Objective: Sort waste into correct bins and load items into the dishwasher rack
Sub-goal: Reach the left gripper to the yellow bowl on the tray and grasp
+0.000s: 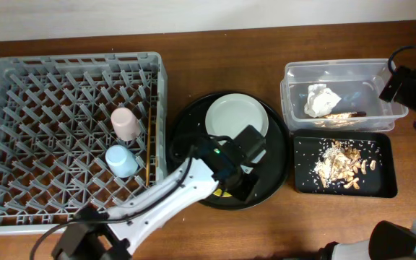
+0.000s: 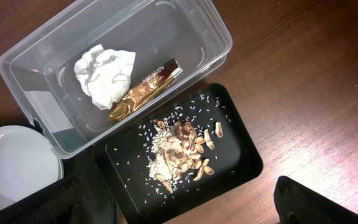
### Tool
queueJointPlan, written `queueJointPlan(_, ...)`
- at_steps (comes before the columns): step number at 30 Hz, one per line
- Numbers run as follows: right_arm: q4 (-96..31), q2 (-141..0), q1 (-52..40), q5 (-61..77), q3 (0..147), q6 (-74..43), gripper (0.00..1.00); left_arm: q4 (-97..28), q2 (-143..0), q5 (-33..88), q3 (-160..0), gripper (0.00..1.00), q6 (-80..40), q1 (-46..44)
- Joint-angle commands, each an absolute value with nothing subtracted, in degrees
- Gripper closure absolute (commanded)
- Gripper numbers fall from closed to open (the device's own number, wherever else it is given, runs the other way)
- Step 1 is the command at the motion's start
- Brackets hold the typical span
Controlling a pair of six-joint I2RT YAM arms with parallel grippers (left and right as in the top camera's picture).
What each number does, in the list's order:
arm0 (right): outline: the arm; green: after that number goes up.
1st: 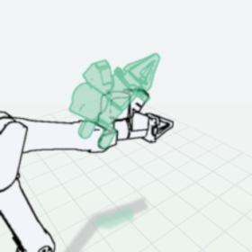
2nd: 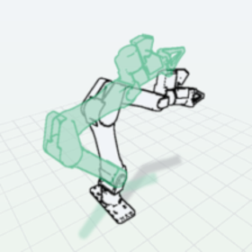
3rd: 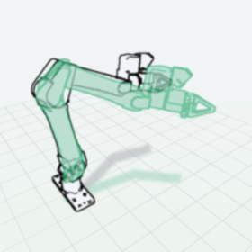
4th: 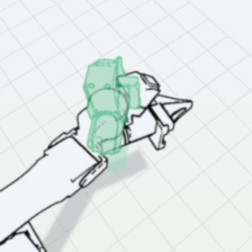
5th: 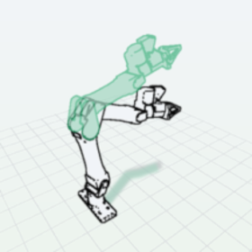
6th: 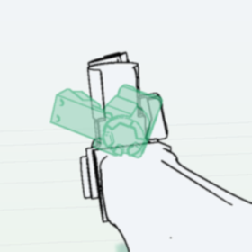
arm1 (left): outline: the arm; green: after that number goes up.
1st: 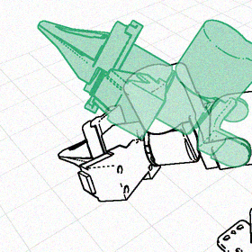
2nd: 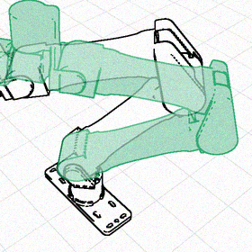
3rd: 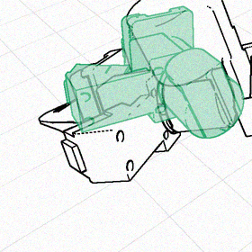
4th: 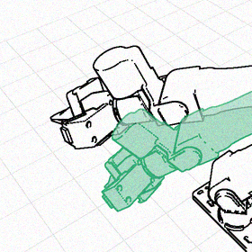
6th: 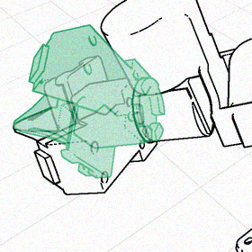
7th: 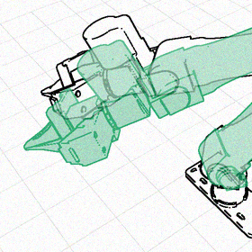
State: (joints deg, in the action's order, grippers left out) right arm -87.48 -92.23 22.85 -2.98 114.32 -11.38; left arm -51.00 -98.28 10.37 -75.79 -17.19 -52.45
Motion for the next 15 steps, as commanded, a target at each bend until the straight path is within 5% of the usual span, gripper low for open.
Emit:
queueJointPlan(1,-87.7,-92.4,22.9,-3.7,114.7,-11.0,0.01,-48.2,-98.6,9.5,-75.6,0.06,-17.3,-54.3)
queueJointPlan(3,-87.7,-92.4,22.9,-3.7,114.7,-11.0,0.01,-47.0,-99.3,8.9,-75.6,0.01,-17.3,-55.9)
queueJointPlan(4,-87.7,-92.4,22.9,-3.7,114.7,-11.0,0.01,-45.8,-100.6,8.0,-75.6,0.09,-17.3,-57.1)
queueJointPlan(5,-87.7,-92.4,22.9,-3.7,114.7,-11.0,0.01,-45.1,-101.9,5.7,-75.6,0.32,-17.3,-58.3)
queueJointPlan(8,-87.7,-92.4,22.9,-3.7,114.7,-11.0,0.01,-45.1,-104.6,-2.7,-75.6,0.56,-17.3,-59.5)
queueJointPlan(15,-87.7,-92.4,22.9,-3.7,114.7,-11.0,0.01,-45.1,-107.0,-8.4,-75.5,0.56,-18.9,-59.5)
